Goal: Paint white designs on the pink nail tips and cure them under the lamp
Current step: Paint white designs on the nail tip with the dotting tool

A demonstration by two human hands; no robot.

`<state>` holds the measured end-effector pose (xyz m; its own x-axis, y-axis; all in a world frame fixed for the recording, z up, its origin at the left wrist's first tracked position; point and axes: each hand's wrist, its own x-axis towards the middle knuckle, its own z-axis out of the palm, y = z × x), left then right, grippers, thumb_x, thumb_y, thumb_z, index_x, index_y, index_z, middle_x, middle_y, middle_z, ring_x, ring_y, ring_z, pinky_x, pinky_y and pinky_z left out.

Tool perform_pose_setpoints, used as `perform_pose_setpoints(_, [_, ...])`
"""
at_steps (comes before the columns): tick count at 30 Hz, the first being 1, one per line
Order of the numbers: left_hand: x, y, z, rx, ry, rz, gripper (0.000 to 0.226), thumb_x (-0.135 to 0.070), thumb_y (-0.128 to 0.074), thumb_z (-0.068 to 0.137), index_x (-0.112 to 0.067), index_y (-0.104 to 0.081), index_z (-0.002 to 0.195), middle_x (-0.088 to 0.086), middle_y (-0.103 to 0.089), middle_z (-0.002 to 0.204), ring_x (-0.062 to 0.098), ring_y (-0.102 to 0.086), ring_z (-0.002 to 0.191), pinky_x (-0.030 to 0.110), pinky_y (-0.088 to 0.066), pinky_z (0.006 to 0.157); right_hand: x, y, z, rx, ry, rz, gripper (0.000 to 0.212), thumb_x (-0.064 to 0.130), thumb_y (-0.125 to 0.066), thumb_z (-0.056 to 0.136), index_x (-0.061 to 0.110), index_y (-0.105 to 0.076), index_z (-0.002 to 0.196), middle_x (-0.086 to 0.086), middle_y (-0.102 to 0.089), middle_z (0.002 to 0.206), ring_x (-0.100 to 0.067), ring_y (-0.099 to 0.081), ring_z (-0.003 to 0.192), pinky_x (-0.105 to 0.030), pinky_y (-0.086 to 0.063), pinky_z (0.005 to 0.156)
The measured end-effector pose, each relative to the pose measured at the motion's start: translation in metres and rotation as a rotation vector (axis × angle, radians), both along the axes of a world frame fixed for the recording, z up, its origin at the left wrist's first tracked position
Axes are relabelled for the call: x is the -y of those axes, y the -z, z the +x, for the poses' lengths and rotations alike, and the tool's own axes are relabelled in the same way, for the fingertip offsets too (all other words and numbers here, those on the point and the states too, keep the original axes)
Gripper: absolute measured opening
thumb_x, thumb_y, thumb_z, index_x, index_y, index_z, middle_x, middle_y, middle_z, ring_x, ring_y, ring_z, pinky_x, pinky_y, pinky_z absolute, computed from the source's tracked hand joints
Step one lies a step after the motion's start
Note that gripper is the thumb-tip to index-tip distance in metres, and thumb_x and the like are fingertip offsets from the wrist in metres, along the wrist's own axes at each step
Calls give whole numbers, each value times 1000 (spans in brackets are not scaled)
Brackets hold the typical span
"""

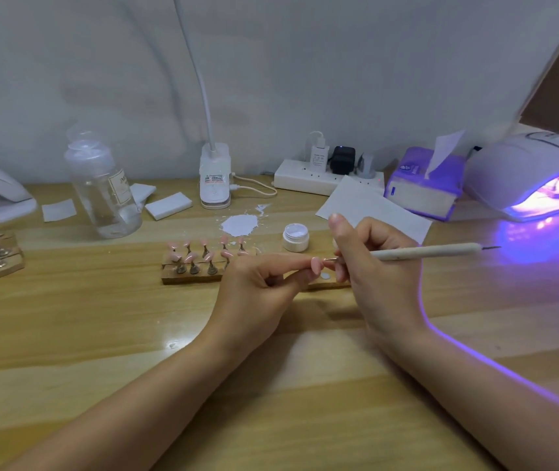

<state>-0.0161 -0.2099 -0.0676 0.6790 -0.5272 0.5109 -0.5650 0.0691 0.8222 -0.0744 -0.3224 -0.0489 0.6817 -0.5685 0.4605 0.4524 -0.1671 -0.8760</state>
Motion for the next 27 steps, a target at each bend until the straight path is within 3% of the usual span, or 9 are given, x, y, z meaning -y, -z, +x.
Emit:
perform_pose_setpoints(2, [1,0,0,24,1,11,16,-25,-63,78,-31,-74,88,-23,-45,43,9,-27,52,27,-26,50,3,4,1,-23,28,-25,46,8,-63,84,12,-39,45,7,-45,35,-3,-44,36,-13,-40,47])
perform_pose_setpoints(5, [2,0,0,47,29,-4,21,-22,-64,79,-35,-68,96,-28,-59,55,12,-34,55,37,-33,48,4,2,1,-16,17,-41,46,-3,-60,80,13,-40,42,7,-45,34,-2,-44,36,-10,-38,44])
perform_pose_setpoints(8, [2,2,1,41,54,-14,20,-19,-67,79,-35,-69,90,-9,-71,80,13,-43,61,44,-43,54,2,0,0,-5,-26,-39,44,-9,-57,78,10,-39,43,8,-46,33,0,-46,35,-8,-37,43])
perform_pose_setpoints(11, [2,4,2,30,53,-4,20,-19,-64,78,-36,-68,88,-7,-71,88,15,-46,64,47,-46,58,1,0,0,-14,-41,-32,41,-11,-54,75,9,-39,43,8,-46,33,0,-47,35,-9,-37,42])
perform_pose_setpoints(15, [2,4,2,47,47,4,24,-17,-64,78,-34,-67,95,-3,-71,88,15,-46,60,46,-44,57,1,-1,0,-23,-57,-31,40,-11,-53,73,11,-39,43,7,-47,34,-2,-47,36,-10,-37,42])
perform_pose_setpoints(24, [2,5,4,60,38,30,19,-20,-64,78,-38,-67,86,-7,-71,85,13,-44,62,44,-44,56,0,-2,-1,-21,-76,-31,41,-12,-53,73,10,-39,41,8,-46,33,1,-43,34,-8,-35,41])
perform_pose_setpoints(27, [3,5,4,52,44,35,18,-21,-64,78,-37,-67,85,-1,-70,87,14,-46,65,47,-46,59,0,-2,-1,-20,-79,-25,41,-12,-53,73,10,-40,41,8,-46,33,1,-44,34,-9,-36,42])
